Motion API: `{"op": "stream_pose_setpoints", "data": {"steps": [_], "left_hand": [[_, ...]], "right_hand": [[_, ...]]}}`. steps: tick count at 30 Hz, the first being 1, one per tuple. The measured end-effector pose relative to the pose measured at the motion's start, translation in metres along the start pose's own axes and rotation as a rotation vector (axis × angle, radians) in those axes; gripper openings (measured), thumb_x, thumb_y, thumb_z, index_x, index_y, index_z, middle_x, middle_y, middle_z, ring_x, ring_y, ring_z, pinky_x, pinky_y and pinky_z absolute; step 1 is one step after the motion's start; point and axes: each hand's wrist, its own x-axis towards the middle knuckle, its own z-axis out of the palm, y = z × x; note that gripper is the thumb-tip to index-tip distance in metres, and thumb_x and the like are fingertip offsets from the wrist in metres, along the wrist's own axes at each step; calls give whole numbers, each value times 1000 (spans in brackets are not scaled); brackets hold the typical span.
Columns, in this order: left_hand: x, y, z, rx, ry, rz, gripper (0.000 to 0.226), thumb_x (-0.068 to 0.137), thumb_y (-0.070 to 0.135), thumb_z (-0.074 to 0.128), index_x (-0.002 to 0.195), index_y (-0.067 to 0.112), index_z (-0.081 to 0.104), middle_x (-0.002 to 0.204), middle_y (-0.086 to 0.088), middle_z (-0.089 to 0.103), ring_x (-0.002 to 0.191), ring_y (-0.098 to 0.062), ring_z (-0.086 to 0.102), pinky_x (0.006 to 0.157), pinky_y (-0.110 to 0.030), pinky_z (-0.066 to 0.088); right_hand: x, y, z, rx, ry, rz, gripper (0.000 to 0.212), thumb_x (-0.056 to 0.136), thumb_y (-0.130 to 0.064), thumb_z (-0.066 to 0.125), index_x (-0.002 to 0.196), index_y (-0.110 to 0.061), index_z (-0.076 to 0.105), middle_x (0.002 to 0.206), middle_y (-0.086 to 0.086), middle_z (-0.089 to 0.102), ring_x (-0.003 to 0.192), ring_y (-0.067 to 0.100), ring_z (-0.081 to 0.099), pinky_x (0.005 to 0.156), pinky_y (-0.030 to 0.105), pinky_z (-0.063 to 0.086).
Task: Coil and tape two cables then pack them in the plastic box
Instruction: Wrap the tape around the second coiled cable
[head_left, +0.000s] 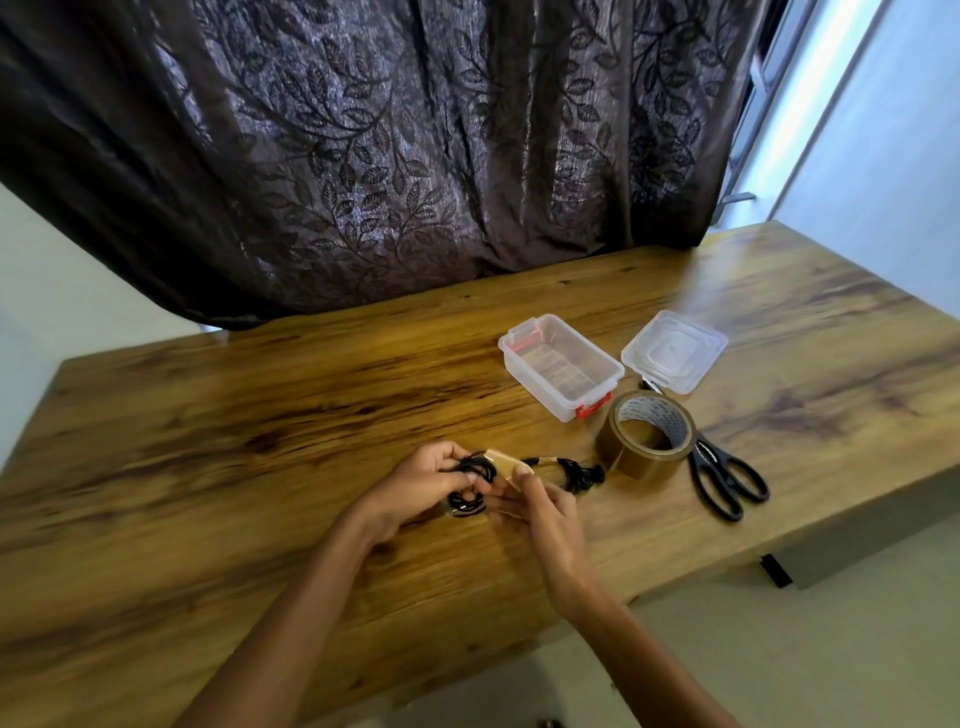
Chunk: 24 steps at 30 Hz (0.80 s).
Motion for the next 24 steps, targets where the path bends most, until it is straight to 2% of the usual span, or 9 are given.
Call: {"op": "stream_pose_setpoints", "data": {"steps": [3,6,8,10,13,16,21,24], "left_hand": [[-5,17,-2,-75,-45,48,10,91,3,51,100,8,56,87,0,71,79,-10,62,63,-14,51],[-7,32,-3,-128,-67,87,10,91,4,51,100,6,55,87,0,74,78,-8,64,66,-17,53],[-7,41,-3,-128,-90,115,10,91,6,52,100,7,56,91,-1,74,81,-9,64,72,-21,53],[-7,50,-2,-159,-113,136,10,91,5,52,99,8,56,91,-3,73,83,-11,64,78,-25,52],[-5,63,1,-172,-101,177,11,90,4,52,100,7,57,87,-2,70,73,-4,62,71,-17,50],[-3,74,3,-222,-34,197,9,90,5,53,95,11,59,80,2,72,69,-3,64,67,-15,49],[-1,89,8,-310,24,209,13,88,6,55,96,13,62,87,-1,71,85,-13,64,81,-27,47],[0,98,9,-422,5,213,20,86,1,56,104,7,60,85,-4,72,83,-14,65,86,-29,47]], "right_hand": [[3,-11,-2,-81,90,-174,26,94,-25,49,84,-11,68,74,4,68,71,15,60,65,28,48],[6,-28,-4,-90,155,-290,33,93,-34,49,80,-8,64,75,4,57,70,15,50,65,26,39],[9,-41,-6,-43,72,-280,42,94,-43,42,73,-13,62,92,3,65,86,14,58,77,28,41],[10,-56,-7,61,-106,-219,51,94,-47,32,63,-16,56,107,6,66,101,21,60,89,36,40],[10,-72,-9,147,-258,-154,57,95,-51,21,63,-13,49,85,16,64,80,26,62,76,33,42],[12,-84,-13,115,-265,-153,58,91,-55,23,62,-13,50,82,14,67,79,21,64,76,33,40],[18,-110,-25,163,-313,-68,64,89,-57,30,64,-8,64,81,11,72,76,16,65,73,30,42],[22,-120,-31,262,-348,-29,65,88,-55,34,63,-6,70,74,10,72,71,17,65,69,28,43]]}}
